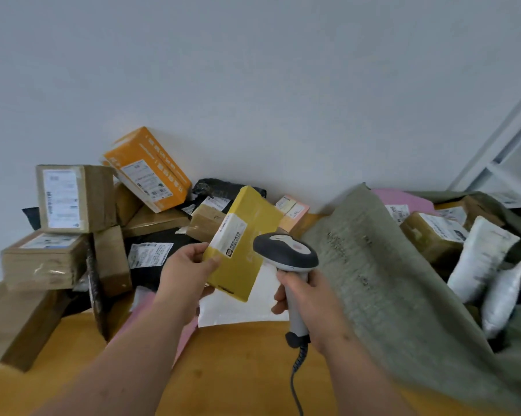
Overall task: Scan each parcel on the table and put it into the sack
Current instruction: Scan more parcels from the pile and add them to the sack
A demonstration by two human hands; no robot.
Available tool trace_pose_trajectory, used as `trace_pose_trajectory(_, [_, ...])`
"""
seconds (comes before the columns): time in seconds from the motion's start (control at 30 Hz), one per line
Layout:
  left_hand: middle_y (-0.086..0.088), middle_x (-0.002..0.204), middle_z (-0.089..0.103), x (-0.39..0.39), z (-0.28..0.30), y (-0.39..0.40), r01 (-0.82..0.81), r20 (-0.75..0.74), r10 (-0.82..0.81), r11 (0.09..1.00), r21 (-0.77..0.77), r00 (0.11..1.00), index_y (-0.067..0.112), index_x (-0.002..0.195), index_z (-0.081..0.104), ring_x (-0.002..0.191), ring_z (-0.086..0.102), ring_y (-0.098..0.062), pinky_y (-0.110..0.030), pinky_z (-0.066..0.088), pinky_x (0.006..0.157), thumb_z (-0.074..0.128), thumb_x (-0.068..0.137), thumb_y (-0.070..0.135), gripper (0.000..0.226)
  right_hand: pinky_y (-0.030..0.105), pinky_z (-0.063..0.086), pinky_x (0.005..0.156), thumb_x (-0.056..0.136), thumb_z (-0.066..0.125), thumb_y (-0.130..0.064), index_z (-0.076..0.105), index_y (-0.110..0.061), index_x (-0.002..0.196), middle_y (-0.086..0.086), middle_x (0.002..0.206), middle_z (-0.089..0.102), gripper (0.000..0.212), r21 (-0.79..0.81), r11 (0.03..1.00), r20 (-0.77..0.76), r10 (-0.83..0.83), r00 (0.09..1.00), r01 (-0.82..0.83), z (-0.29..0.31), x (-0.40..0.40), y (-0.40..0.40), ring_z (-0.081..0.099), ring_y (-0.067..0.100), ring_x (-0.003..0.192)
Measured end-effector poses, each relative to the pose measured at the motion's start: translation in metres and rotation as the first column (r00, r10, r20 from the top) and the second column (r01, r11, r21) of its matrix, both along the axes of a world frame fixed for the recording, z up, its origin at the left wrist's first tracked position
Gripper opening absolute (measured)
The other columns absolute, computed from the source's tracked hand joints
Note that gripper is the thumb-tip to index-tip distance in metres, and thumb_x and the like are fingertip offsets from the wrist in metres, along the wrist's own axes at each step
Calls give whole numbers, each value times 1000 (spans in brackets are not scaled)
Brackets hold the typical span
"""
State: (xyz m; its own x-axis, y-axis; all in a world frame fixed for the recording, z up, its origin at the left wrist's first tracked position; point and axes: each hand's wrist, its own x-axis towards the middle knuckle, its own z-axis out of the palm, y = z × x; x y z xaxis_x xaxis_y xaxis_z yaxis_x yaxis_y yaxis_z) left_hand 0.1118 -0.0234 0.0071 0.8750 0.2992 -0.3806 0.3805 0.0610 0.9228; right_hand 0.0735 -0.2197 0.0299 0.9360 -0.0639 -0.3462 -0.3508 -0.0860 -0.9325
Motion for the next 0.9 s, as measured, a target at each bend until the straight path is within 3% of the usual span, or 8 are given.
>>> trace_pose_trajectory(0.1, [5, 112, 63, -10, 7, 2, 30, 50, -42, 977, 211, 998, 30, 123, 59, 98, 63, -20, -39, 60, 72, 68, 92, 19, 34, 39, 52, 77, 92, 62, -19, 62, -8, 94, 9, 73, 64, 12, -19, 1000, 36, 1, 999, 0, 5, -13, 4, 67, 19, 59])
trace_pose_trajectory(0.27, [12, 104, 60, -27, 18, 2, 44, 132, -124, 869, 493, 983, 32, 126, 58, 87, 57, -7, -21, 49, 59, 67, 92, 18, 38, 25, 50, 61, 92, 62, -17, 62, -5, 100, 10, 76, 65, 14, -17, 1000, 75, -16, 997, 17, 15, -31, 8, 67, 20, 60])
trace_pose_trajectory(0.33, [9, 111, 62, -31, 22, 2, 39, 149, -143, 836, 547, 978, 31, 129, 57, 91, 56, -8, -24, 53, 67, 67, 92, 16, 41, 22, 51, 58, 92, 62, -17, 62, -5, 98, 11, 75, 64, 13, -14, 1000, 96, -5, 995, 6, 17, -36, 8, 66, 20, 59])
trace_pose_trajectory(0.4, [5, 121, 63, -34, 25, 1, 32, 155, -151, 810, 586, 976, 28, 132, 56, 97, 56, -11, -30, 56, 77, 68, 92, 16, 44, 27, 51, 66, 92, 61, -18, 63, -8, 97, 10, 73, 64, 11, -20, 1000, 117, 18, 993, -16, 17, -41, 8, 67, 20, 60])
trace_pose_trajectory(0.53, [3, 122, 63, -38, 27, -3, 34, 151, -157, 795, 606, 976, 26, 136, 55, 99, 58, -13, -26, 52, 73, 67, 93, 20, 45, 31, 49, 74, 92, 62, -19, 64, -10, 101, 6, 71, 65, 13, -33, 998, 140, 61, 988, -57, 17, -46, 4, 68, 19, 61])
trace_pose_trajectory(0.63, [1, 126, 60, -41, 28, -6, 59, 105, -161, 772, 633, 981, 30, 144, 48, 100, 57, -15, -22, 47, 68, 64, 95, 19, 53, 29, 49, 70, 92, 63, -19, 64, -11, 100, 6, 71, 65, 12, -25, 997, 145, 71, 987, -68, 18, -48, -2, 67, 18, 62])
trace_pose_trajectory(0.77, [1, 130, 53, -45, 30, -18, 59, 108, -191, 704, 708, 976, 32, 145, 46, 102, 55, -17, -27, 50, 77, 61, 96, 14, 54, 33, 50, 69, 92, 63, -20, 64, -11, 99, 4, 70, 65, 12, -46, 995, 155, 93, 984, -87, 16, -52, -18, 66, 18, 61])
trace_pose_trajectory(0.9, [2, 133, 54, -53, 32, -42, 4, 163, -202, 637, 771, 966, 24, 141, 52, 112, 53, -18, -28, 44, 94, 65, 93, 13, 51, 24, 52, 62, 93, 63, -21, 65, -13, 102, 1, 71, 64, 13, -94, 989, 152, 124, 981, -111, 19, -62, -45, 65, 14, 59])
